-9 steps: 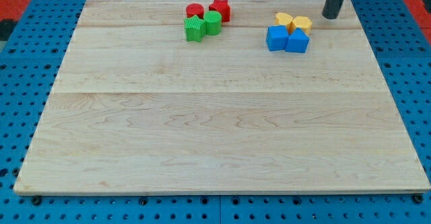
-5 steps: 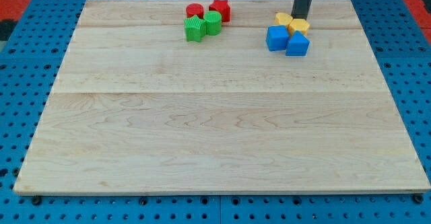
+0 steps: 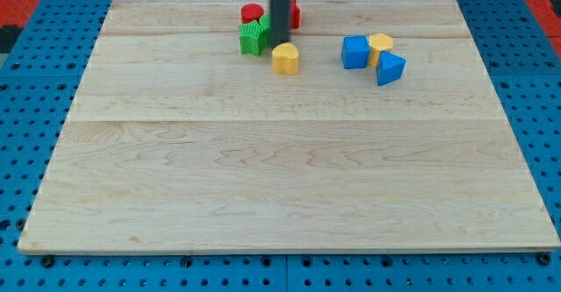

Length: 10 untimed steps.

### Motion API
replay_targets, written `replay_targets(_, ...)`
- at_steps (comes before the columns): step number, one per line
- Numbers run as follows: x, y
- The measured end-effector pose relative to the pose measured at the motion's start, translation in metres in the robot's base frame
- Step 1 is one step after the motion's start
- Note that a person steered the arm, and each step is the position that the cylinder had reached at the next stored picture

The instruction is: Move the yellow heart towards the center left

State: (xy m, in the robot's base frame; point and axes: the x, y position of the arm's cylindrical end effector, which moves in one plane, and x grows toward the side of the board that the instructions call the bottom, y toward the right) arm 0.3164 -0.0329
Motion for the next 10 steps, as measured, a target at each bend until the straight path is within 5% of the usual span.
replay_targets(2, 0.022, -0.081)
replay_targets(4, 0.023, -0.093)
replay_targets(6, 0.027, 0.05)
replay_targets(7, 0.086, 0.033)
replay_targets(8, 0.093, 0.091)
replay_targets(10, 0.024, 0.109)
